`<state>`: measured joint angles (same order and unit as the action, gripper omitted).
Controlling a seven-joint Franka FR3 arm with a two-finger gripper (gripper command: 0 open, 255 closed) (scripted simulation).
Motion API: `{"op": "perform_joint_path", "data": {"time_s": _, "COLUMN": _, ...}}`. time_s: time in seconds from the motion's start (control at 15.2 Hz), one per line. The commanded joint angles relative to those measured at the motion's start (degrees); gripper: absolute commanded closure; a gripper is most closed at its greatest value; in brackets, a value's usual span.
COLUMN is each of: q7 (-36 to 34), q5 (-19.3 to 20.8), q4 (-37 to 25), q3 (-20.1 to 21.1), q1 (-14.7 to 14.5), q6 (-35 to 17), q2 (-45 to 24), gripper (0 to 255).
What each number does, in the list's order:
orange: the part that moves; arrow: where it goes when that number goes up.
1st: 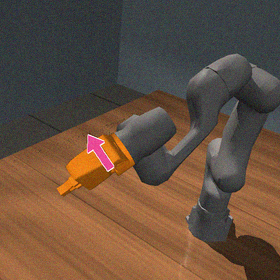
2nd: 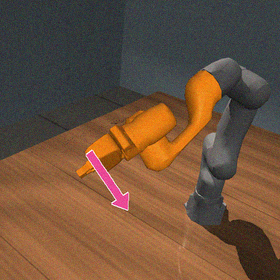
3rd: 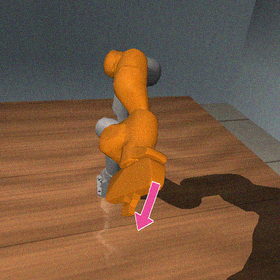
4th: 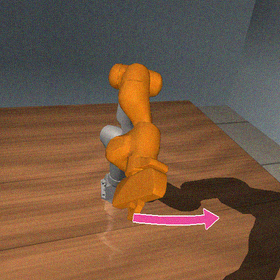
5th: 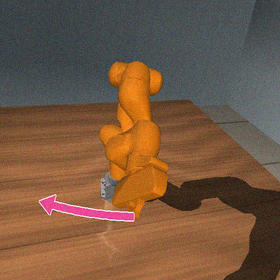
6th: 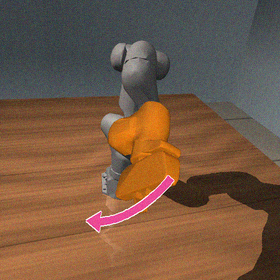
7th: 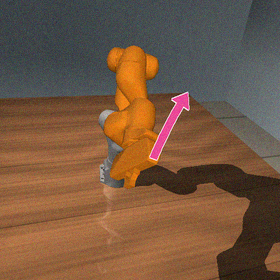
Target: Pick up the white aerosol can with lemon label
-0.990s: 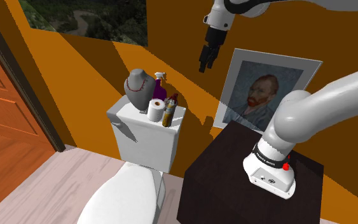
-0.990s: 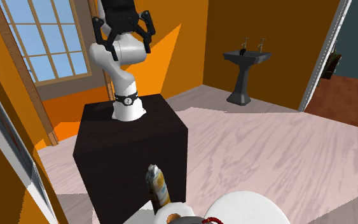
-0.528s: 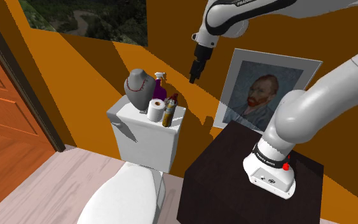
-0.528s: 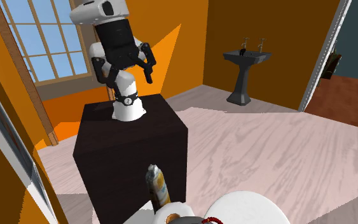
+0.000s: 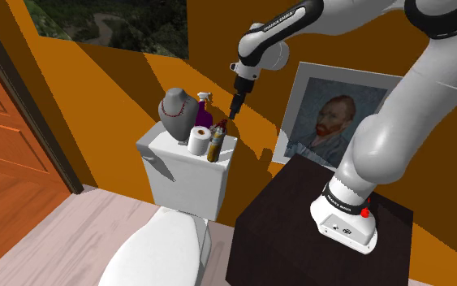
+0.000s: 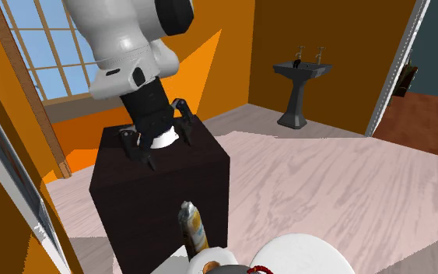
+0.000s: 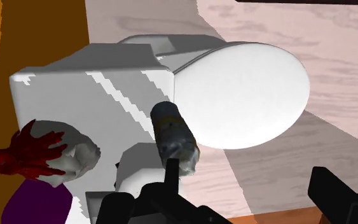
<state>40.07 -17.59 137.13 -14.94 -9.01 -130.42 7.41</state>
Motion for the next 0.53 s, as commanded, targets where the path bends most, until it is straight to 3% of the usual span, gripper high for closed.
{"op": "perform_joint_path", "data": {"time_s": 0.0, "q7": 4.6, "q5": -3.3, "q4": -1.7, "q3": -0.5, "q1": -0.7, "q6": -1.8, "q2": -4.3, "gripper": 0}}
{"op": "perform_joint_path", "data": {"time_s": 0.4, "q7": 18.0, "q5": -13.8, "q4": -10.2, "q3": 0.5, "q1": -0.3, "q6": -4.6, "q2": -19.1, "gripper": 0}}
{"op": "perform_joint_path", "data": {"time_s": 0.46, "q7": 18.3, "q5": -14.0, "q4": -10.4, "q3": 0.7, "q1": -0.1, "q6": -4.6, "q2": -19.4, "gripper": 0}}
